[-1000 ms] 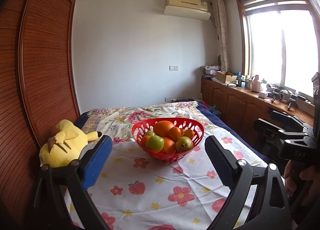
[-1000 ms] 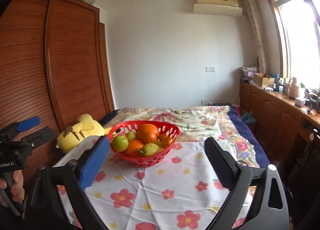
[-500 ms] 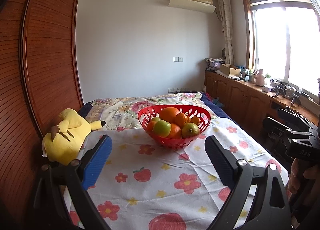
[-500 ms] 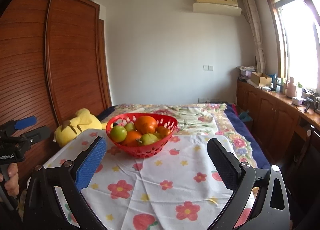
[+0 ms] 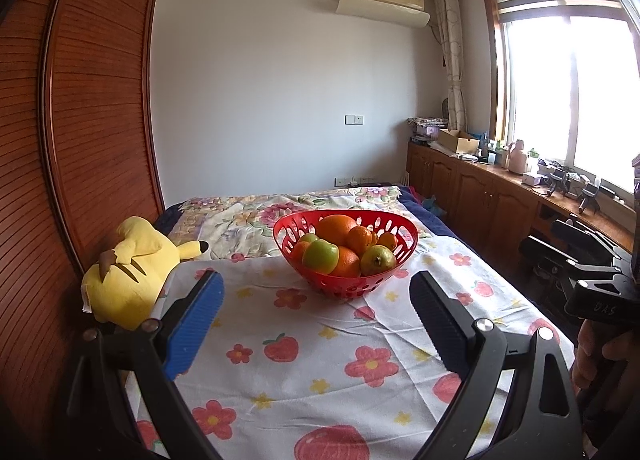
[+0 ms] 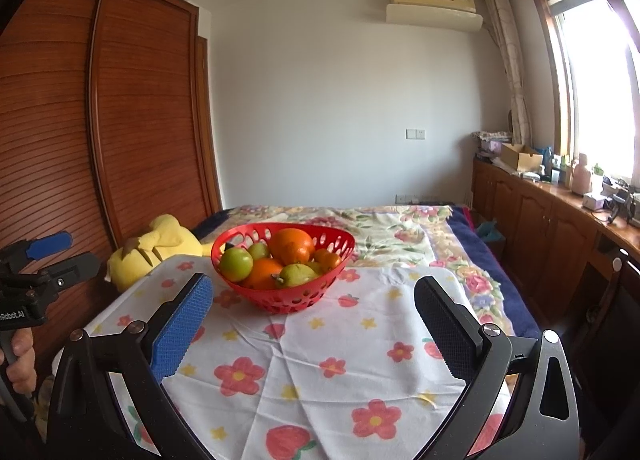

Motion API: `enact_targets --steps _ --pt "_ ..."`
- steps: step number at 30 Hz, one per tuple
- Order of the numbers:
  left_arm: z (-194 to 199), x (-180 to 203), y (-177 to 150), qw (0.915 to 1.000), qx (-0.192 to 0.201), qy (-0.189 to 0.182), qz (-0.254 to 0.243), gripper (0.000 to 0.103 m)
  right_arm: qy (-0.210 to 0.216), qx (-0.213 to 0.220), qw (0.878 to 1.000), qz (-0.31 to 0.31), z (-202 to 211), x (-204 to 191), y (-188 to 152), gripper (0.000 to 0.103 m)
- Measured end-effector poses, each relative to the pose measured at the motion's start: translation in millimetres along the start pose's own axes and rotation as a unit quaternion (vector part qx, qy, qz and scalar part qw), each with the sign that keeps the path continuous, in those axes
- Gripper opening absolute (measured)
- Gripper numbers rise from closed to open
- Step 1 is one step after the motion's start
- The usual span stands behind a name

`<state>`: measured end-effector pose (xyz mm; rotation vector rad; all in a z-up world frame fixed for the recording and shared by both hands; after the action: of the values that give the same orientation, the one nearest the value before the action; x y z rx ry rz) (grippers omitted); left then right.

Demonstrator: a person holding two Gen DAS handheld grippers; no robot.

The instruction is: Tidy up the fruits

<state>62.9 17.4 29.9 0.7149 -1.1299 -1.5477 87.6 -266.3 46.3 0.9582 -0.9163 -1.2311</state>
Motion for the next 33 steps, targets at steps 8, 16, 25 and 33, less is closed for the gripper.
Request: enact_targets --steps 8,16,25,33 --pt "0.7 -0.8 -0.9 1.0000 -0.001 0.002 -0.001 0.095 0.000 0.000 1.000 0.000 0.5 -0.3 -0.1 0.102" --pt "0.7 -0.5 -1.6 1.0000 -0.002 0.001 -0.001 0.095 0.000 0.000 1.000 0.001 0.2 -0.8 -0.1 0.102" --pt "4.8 0.4 -1.5 1.0000 0.003 -0.001 -0.005 0.095 -0.003 0.002 1.000 0.002 2.7 1.5 -4.0 0.102" --pt "7.2 1.4 -0.6 1.0000 0.005 -0.002 -0.006 0.095 -0.004 0.002 1.000 0.003 2.6 1.6 -3.6 0.102"
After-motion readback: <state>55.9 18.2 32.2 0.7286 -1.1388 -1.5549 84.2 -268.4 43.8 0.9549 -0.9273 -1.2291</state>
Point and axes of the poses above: each gripper's, at about its wrist camera, not at the fingertips, and z roughly against the way its jaws point, x to its right, y to its top, the point moved 4 cm from there along -z, roughly the way its jaws point, and after that the axes turned 13 degrees about -y, right-handed, at the moved point
